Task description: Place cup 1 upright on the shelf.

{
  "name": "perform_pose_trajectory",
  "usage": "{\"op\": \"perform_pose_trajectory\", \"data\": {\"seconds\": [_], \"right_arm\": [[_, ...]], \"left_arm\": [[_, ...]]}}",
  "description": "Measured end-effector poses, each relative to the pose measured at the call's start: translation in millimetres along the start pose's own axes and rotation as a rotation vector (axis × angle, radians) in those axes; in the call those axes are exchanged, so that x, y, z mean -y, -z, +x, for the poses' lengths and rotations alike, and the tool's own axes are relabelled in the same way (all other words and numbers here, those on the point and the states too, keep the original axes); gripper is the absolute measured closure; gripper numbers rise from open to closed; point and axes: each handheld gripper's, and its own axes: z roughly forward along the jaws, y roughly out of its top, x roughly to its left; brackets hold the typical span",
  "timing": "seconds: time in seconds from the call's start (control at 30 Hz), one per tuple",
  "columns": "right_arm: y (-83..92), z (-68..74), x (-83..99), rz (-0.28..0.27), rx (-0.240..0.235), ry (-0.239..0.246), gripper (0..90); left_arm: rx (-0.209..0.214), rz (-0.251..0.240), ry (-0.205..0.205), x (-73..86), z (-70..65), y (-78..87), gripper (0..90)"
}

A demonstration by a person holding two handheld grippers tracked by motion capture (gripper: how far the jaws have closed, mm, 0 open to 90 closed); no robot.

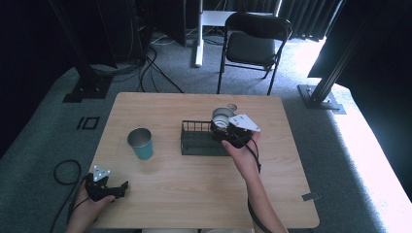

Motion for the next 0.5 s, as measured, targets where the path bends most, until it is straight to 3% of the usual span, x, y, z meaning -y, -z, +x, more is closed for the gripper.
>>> {"op": "perform_pose_trajectory", "data": {"seconds": [0.27, 0.5], "right_arm": [[-13.3, -9.6, 4.9, 0.007, 0.105, -0.014, 18.1], [-27.4, -10.9, 10.8, 0.029, 0.150, -0.009, 18.2]], "left_arm": [[0.000, 0.001, -0.001, 0.0, 0.1, 0.1, 2.2], [0.000, 0.001, -0.001, 0.0, 0.1, 0.1, 2.2]]}}
